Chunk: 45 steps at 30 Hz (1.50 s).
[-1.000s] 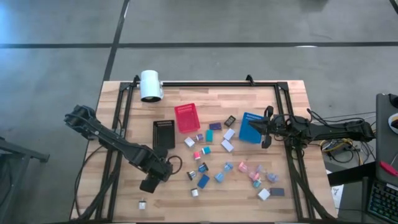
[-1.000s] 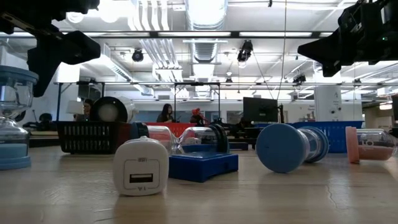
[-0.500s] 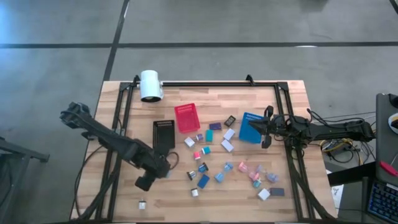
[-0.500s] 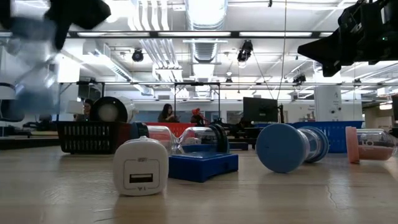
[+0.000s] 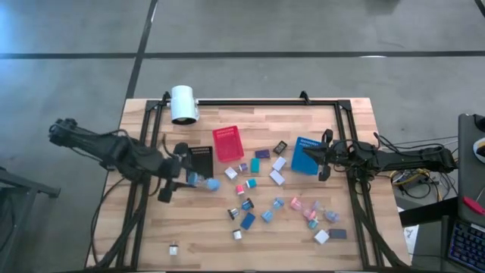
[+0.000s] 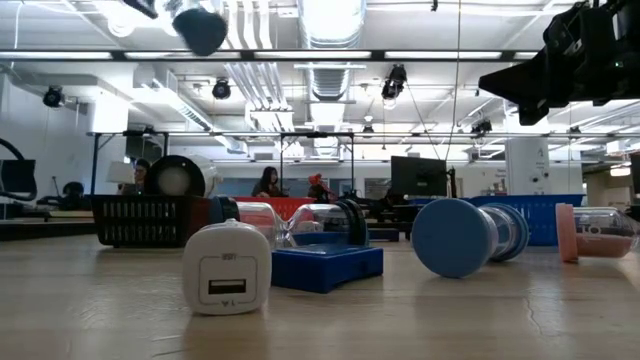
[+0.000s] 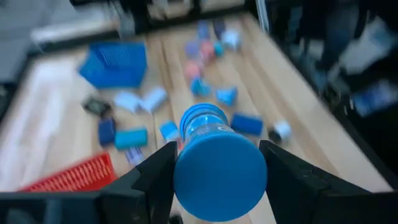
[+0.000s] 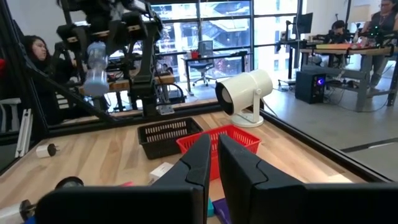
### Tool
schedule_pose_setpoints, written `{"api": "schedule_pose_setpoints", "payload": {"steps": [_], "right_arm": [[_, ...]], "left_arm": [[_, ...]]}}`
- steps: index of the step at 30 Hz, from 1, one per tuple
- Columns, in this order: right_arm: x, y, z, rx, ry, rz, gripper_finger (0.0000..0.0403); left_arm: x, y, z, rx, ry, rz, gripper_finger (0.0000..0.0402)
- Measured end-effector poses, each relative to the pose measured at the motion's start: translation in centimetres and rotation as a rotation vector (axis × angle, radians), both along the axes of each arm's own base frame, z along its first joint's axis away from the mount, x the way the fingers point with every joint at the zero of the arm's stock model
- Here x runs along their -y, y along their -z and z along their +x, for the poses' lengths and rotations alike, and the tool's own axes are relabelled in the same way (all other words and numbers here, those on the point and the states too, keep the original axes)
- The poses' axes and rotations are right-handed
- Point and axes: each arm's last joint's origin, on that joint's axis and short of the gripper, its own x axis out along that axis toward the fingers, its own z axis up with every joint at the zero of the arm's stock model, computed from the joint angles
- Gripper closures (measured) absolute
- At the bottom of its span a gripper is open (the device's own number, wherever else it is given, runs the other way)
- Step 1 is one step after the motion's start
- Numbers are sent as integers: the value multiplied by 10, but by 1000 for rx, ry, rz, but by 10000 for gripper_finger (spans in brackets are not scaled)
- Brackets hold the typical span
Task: Pick & Place Office items
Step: Put the left blue hourglass into the blue bin
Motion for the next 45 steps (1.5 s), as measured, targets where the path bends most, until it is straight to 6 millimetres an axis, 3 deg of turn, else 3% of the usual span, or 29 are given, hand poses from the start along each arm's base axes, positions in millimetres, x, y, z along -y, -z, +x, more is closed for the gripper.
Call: {"api": "schedule_pose_setpoints", "payload": {"steps": [9,17,26,33,45], "right_arm": [[0,0,0,1,2,-29,374],[0,-3,0,27,2,-22,374],[2,-2,1,23,87,-13,363],[3,-1,3,4,108,-26,313],[3,-9,8,51,124,-182,173]], "left_arm": [[-27,33,-14,315,-138,-48,200],[-46,77,-11,454,-251,-183,200],[-55,78,-4,512,-214,-232,200],[-53,84,9,477,-153,-259,200],[-54,88,56,486,-128,-270,200]]}}
